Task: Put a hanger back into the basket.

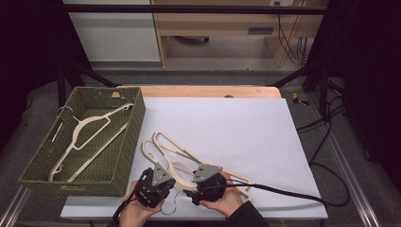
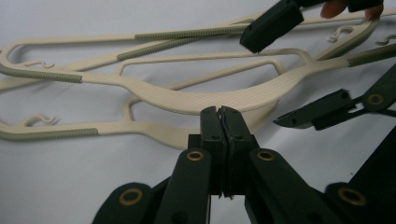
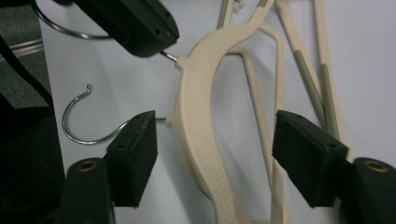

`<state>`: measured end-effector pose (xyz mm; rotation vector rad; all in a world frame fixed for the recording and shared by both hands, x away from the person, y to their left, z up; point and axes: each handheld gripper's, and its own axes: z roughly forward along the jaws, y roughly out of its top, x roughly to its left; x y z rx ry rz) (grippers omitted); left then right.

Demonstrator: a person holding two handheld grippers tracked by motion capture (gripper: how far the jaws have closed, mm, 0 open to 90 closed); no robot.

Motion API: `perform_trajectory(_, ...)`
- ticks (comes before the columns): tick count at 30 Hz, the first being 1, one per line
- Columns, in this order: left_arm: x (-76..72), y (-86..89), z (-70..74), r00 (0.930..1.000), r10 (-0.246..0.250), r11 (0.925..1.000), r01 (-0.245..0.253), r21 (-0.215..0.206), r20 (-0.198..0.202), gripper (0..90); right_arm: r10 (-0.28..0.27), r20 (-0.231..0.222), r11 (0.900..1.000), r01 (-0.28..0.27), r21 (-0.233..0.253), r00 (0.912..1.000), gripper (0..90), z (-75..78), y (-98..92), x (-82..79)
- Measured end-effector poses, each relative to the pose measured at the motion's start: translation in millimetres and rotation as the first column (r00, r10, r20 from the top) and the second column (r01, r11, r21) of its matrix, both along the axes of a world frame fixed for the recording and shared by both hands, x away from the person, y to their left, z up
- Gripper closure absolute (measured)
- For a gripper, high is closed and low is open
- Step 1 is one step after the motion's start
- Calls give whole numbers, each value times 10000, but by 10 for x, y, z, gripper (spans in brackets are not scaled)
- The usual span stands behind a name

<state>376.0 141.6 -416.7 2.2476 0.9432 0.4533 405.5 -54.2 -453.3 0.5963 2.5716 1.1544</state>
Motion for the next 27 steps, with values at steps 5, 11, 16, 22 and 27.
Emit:
perform_trajectory(5, 13, -11, 6, 9999, -71, 9999, 73, 130, -153, 887, 161, 78, 9997, -160, -180, 9998, 489, 3, 19, 14)
perform_trajectory(11, 15, -21, 18, 9998, -108, 9999, 109, 88, -180, 887, 293, 101, 9977, -286, -616, 9995, 636, -12, 106, -14)
perform_trajectory(16, 15, -14, 14, 9995, -143, 9999, 144, 50, -291, 887, 460, 223, 9963, -443, -733, 9987, 715, -17, 108, -13)
perform_trajectory(22, 5, -12, 20, 9998, -174, 9998, 174, -95, -58, 879, 545, 338, 9956, -517, -788, 9979, 729, -2, 97, -30)
perform_trajectory(27, -12, 104, 155, 9985, -396, 9923, 439, -1161, 387, 748, 552, 596, 9943, -494, -943, 9967, 740, 4, 86, -35)
